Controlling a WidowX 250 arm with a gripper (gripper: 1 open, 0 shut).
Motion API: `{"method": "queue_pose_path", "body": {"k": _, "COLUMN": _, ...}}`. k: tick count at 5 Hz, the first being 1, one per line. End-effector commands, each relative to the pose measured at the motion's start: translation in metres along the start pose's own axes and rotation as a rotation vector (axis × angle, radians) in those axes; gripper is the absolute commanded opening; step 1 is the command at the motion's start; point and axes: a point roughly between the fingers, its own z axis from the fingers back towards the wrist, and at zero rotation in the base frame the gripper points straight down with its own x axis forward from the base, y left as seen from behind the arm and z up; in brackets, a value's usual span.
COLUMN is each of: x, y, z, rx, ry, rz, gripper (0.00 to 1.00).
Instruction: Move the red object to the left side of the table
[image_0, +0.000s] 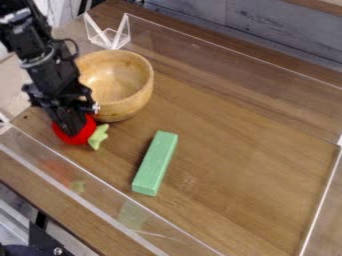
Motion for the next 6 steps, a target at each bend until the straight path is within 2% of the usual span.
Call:
{"method": "queue_pose_path", "body": {"k": 1, "x": 0.010, "y": 0.012, "z": 0.014, "rx": 0.022, "ry": -0.033, "rz": 0.010, "gripper": 1.00}}
{"method": "queue_pose_path", "body": {"k": 2, "x": 0.011, "y": 0.016, "z": 0.025, "rx": 0.020, "ry": -0.032, "rz": 0.025, "gripper": 1.00}}
{"method": "queue_pose_path", "body": {"k": 4, "x": 0.003, "y": 0.033, "z": 0.026, "rx": 0.015, "ry": -0.057, "rz": 0.090, "gripper": 1.00}}
{"method": "queue_pose_path", "body": {"k": 6, "x": 0.027, "y": 0.035, "z": 0.039, "rx": 0.004, "ry": -0.083, "rz": 0.094, "gripper": 1.00}}
